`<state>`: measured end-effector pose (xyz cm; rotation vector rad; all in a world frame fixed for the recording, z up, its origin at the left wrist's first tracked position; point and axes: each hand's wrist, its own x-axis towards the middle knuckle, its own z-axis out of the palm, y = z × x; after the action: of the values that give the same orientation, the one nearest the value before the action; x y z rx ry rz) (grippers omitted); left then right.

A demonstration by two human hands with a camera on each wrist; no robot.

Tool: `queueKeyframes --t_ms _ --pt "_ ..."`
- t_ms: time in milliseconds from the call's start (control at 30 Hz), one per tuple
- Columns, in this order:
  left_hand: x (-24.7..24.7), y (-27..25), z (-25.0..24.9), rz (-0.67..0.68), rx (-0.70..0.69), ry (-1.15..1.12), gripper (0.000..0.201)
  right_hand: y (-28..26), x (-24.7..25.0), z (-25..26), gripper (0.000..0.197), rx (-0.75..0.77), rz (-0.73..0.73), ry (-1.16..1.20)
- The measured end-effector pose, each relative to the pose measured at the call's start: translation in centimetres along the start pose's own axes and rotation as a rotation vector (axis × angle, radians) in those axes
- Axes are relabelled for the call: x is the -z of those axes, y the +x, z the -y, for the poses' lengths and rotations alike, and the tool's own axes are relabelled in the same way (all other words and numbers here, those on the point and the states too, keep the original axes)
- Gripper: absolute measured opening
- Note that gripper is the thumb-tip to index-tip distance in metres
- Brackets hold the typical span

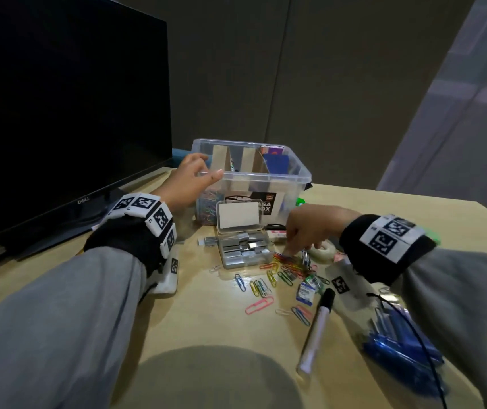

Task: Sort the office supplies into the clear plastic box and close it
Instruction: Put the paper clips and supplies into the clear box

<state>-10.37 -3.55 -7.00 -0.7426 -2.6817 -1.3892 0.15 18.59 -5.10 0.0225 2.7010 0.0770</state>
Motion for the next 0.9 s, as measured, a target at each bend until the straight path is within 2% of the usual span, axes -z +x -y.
queueKeyframes --t_ms 133,200,333,567,700,900 --pt "0.0 -0.1 -0.1 -0.003 0.012 0.021 0.039 0.7 -1.0 1.6 0.039 0.022 -0.019 -0.076" --pt "0.0 -0.1 -0.1 -0.003 0.007 0.019 0.036 1.1 -1.2 2.2 0.041 0.044 -0.054 -0.118" --pt "0.0 -0.1 -0.2 -0.008 0.01 0.018 0.025 2.0 -1.5 2.4 0.035 0.052 -0.009 -0.071" --pt "-0.1 -0.2 -0.2 -0.009 -0.003 0.013 0.023 2.6 -1.5 1.1 0.023 0.063 0.066 0.018" --pt "0.1 -0.2 -0.3 0.004 -0.005 0.0 0.022 1.7 -0.3 -0.4 0.009 0.056 0.1 0.186" --pt "0.5 0.0 0.0 0.052 0.005 0.038 0.034 -1.3 4.2 -2.2 0.005 0.127 0.025 0.599"
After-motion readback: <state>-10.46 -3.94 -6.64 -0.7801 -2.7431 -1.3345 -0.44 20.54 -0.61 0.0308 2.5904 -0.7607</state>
